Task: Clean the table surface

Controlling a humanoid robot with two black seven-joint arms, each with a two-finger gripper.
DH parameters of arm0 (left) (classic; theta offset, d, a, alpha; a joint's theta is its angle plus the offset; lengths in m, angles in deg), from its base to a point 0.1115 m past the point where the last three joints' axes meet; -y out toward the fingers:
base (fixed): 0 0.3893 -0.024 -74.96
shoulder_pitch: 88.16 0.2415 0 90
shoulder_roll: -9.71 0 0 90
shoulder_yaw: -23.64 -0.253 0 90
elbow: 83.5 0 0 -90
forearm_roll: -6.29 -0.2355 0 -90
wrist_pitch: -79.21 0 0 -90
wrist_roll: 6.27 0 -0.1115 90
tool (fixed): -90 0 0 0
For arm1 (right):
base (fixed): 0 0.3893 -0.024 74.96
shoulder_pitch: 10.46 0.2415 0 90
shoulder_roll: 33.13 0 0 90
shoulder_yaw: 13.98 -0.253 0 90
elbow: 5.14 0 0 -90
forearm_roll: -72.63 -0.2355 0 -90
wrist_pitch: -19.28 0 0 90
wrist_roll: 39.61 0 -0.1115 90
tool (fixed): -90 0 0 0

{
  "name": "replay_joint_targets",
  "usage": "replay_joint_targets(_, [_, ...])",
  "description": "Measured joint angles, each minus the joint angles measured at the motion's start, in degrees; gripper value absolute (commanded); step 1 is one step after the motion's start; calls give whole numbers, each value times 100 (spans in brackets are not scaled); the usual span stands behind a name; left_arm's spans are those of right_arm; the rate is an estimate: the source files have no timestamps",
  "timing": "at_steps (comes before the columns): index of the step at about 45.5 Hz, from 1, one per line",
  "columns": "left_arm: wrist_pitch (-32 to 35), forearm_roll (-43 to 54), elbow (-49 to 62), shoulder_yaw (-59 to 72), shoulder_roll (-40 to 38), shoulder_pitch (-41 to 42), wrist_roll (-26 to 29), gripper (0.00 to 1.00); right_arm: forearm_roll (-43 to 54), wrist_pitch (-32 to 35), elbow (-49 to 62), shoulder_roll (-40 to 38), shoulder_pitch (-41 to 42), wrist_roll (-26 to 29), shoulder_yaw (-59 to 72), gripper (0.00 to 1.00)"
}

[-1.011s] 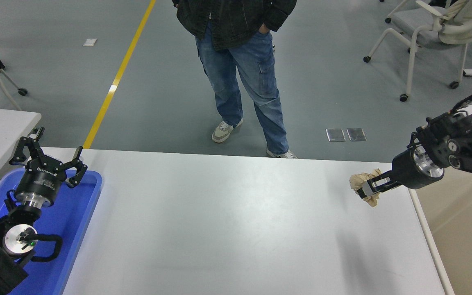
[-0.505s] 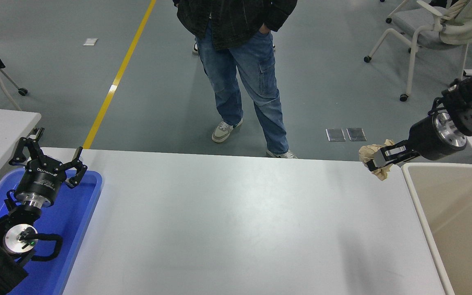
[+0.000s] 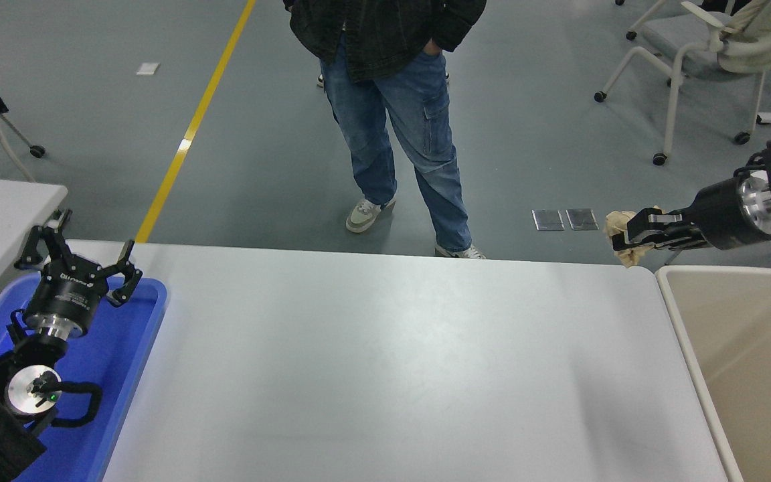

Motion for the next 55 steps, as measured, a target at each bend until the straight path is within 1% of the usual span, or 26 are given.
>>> replay_joint_targets(8, [0,0,-1,0,0,0,0,100,-688,-10,873,7,-596,11,-338,0])
replay_joint_targets(25, [0,0,-1,0,0,0,0,100,-2180,-61,2423,223,-1475,77,-692,0])
replay_joint_targets(36, [0,0,0,0,0,0,0,100,-3092,-479,2930,315,-1879,318,-771,0])
replay_joint_targets(45, [0,0,-1,0,0,0,0,100,-3503,-931,3073,341,-2097,819,-944,0])
replay_joint_targets(50, [0,0,0,0,0,0,0,100,-3614,-1157,3111,347,-2175,1278,-1164,0])
replay_joint_targets(51, [0,0,0,0,0,0,0,100,-3646,-1249,3122,349,-2210,1474,-1265,0])
replay_joint_targets(55, [0,0,0,0,0,0,0,100,-3680,-1386,3133,352,-2248,1726,-1388,0])
